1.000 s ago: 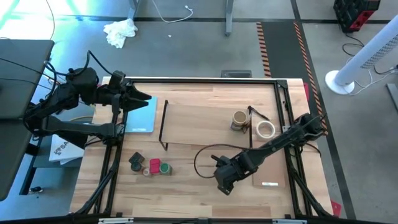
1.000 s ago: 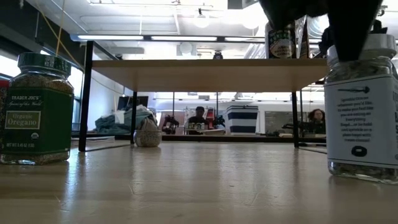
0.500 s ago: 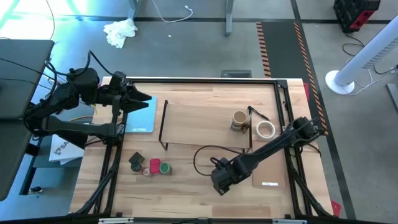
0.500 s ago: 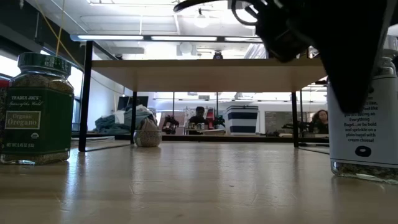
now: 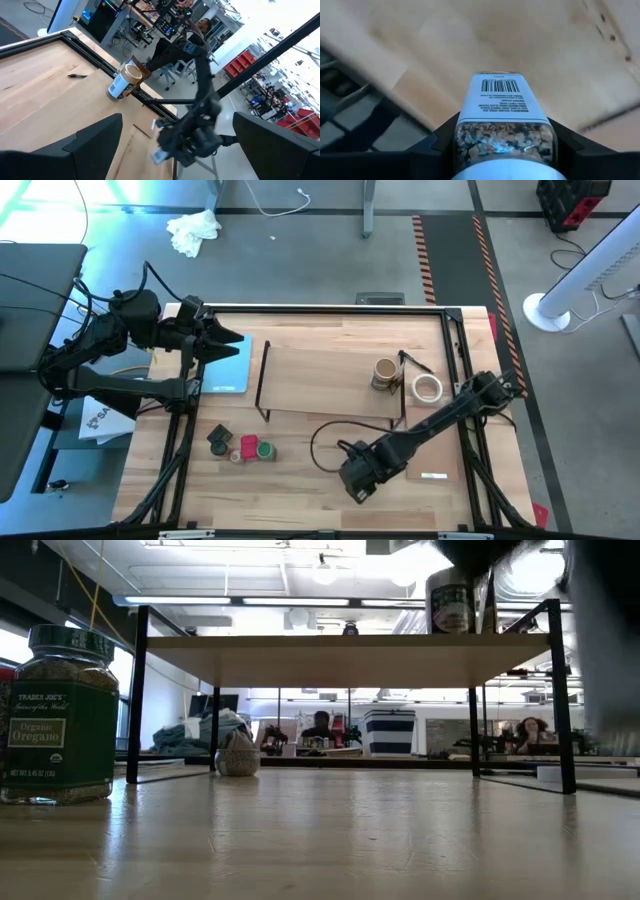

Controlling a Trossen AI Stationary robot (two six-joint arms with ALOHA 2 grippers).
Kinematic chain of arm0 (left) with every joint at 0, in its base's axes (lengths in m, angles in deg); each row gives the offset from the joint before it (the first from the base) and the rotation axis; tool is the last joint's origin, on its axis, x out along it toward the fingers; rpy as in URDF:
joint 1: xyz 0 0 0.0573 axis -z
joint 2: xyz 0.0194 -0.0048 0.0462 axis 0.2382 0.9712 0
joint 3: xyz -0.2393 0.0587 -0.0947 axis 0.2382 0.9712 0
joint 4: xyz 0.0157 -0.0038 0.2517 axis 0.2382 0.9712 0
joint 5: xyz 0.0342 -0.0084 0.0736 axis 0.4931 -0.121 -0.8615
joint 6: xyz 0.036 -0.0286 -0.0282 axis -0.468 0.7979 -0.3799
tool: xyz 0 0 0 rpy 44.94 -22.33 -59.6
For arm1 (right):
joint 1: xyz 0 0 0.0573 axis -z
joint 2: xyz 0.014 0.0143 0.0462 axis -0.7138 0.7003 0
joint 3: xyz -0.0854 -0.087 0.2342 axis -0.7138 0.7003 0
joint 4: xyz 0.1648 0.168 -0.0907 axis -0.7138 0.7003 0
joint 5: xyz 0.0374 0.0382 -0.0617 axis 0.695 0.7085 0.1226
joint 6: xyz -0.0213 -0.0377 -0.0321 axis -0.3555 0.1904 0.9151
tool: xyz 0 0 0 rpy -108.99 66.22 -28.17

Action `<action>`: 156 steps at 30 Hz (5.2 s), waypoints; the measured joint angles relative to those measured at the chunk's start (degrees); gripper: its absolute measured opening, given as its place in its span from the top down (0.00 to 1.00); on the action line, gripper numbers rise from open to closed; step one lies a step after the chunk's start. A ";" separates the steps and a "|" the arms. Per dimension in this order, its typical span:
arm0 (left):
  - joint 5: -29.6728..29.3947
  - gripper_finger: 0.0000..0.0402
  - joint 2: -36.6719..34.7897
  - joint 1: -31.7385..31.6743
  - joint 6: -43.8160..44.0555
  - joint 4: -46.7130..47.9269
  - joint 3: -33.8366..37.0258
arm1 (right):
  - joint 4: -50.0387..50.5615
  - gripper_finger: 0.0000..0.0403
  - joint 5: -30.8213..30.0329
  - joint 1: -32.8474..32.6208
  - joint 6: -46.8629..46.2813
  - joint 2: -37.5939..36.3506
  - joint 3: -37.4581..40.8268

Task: Shelf spices
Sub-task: Put the white seasoning bottle on the shelf

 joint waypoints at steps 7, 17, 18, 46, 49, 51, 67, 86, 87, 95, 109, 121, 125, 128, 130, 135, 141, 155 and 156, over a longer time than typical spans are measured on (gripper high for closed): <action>0.13 0.06 -0.09 0.00 -2.09 0.02 0.00 | 15.91 0.55 -10.93 0.44 11.72 -0.11 -25.65; 1.15 0.06 -0.11 -0.02 -5.13 0.10 0.00 | 26.74 0.55 -18.19 16.17 24.21 -4.39 -38.87; 1.59 0.06 -0.11 -0.02 -5.18 0.18 0.00 | 27.90 0.55 -17.79 17.74 26.50 -4.28 -38.69; -3.28 0.06 -0.11 -0.02 -8.35 0.68 0.00 | 29.77 0.55 -3.30 30.73 45.11 5.03 -38.40; -3.58 0.06 -0.11 -0.02 -7.71 0.72 0.00 | 29.76 0.55 -3.34 30.92 43.66 5.57 -38.40; -3.59 0.06 -0.11 -0.02 -7.46 0.74 0.00 | 29.79 0.55 -3.56 31.09 43.51 5.60 -38.40; -3.59 0.06 -0.11 -0.02 -8.49 0.83 0.00 | 29.75 0.20 -4.39 31.67 42.50 5.51 -38.42; -3.59 0.06 -0.11 -0.02 -8.98 0.83 0.00 | 29.80 0.23 -3.76 31.91 41.28 5.51 -38.42; -3.59 0.06 -0.11 -0.01 -8.98 0.83 0.00 | 29.79 0.23 -3.68 31.91 41.00 5.51 -38.42; -3.59 0.06 -0.11 -0.01 -8.97 0.83 0.00 | 29.79 0.23 -2.71 31.05 40.20 5.51 -38.42; -3.59 0.06 -0.11 -0.02 -8.94 0.87 0.00 | 29.81 0.23 -5.68 28.34 37.87 5.51 -38.42; -3.59 0.06 -0.11 -0.02 -8.95 1.35 0.00 | 29.81 0.34 -11.73 28.33 38.92 5.51 -38.42; -3.59 0.06 -0.11 0.00 -8.96 1.35 0.00 | 29.79 0.36 -11.76 28.33 40.52 5.51 -38.42; -3.59 0.06 -0.11 -0.02 -8.96 1.33 0.00 | 29.81 0.37 -11.97 28.48 41.79 5.51 -38.42; -3.59 0.06 -0.11 -0.01 -8.96 1.33 0.00 | 29.79 0.37 -13.92 28.75 41.97 5.51 -38.42; -3.59 0.06 -0.11 0.00 -8.97 1.33 0.00 | 29.81 0.38 -18.49 30.37 43.04 5.51 -38.42; -3.65 0.06 -0.11 -0.01 -9.49 1.33 0.00 | 29.57 0.39 -21.66 33.85 43.04 5.40 -38.42; -3.69 0.06 0.63 -0.02 -10.07 1.27 0.00 | 20.74 0.40 -14.77 35.19 41.41 2.59 -38.45; -3.69 0.06 0.75 0.00 -10.07 1.27 0.00 | 19.20 0.41 -14.15 35.19 41.30 2.58 -38.45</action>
